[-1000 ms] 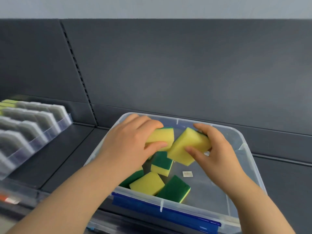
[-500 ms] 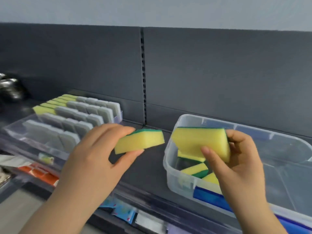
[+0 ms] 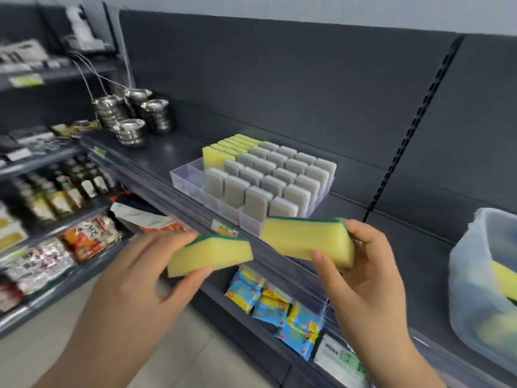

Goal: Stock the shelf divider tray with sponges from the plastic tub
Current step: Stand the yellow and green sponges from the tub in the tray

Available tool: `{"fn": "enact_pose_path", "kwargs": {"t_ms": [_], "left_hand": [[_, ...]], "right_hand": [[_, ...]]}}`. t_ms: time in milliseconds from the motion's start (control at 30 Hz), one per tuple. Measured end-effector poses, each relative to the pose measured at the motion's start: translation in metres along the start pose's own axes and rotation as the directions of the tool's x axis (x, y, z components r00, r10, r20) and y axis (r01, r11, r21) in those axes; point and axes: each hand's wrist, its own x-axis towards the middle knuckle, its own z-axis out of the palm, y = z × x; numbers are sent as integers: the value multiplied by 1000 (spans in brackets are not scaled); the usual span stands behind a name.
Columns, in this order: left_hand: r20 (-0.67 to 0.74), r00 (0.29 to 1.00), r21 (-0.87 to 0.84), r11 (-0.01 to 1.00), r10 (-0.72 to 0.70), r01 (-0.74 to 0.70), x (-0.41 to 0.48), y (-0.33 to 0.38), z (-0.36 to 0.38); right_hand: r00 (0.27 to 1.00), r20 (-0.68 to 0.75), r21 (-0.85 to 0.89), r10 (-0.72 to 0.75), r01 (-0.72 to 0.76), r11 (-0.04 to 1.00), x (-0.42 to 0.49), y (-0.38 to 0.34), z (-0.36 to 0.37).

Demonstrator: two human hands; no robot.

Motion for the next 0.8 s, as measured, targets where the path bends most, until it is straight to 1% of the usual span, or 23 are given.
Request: {"fn": "enact_pose_path", "kwargs": {"t_ms": [133, 233, 333, 567, 700, 800], "left_hand": [[-32, 998, 15, 998, -60, 60, 0, -37, -9], [-32, 994, 7, 995, -104, 104, 8, -63, -7], [-26, 993, 16, 993, -118, 119, 27, -94, -1], [17, 996, 106, 990, -90, 87, 122, -179, 14], [33, 999, 126, 991, -43, 39, 180, -226, 17], [38, 996, 137, 988, -76, 70, 203, -258, 24]], "right_hand": [[998, 58, 27, 8, -9, 1000, 16, 4, 40], [994, 96, -19, 42, -41, 999, 35, 12, 67], [995, 85, -55, 52, -47, 997, 62, 27, 97], [996, 69, -66, 57, -53, 996, 156, 67, 168], [999, 7, -100, 53, -52, 994, 214, 82, 199], [999, 17, -145, 52, -49, 988, 244, 94, 220]]}}
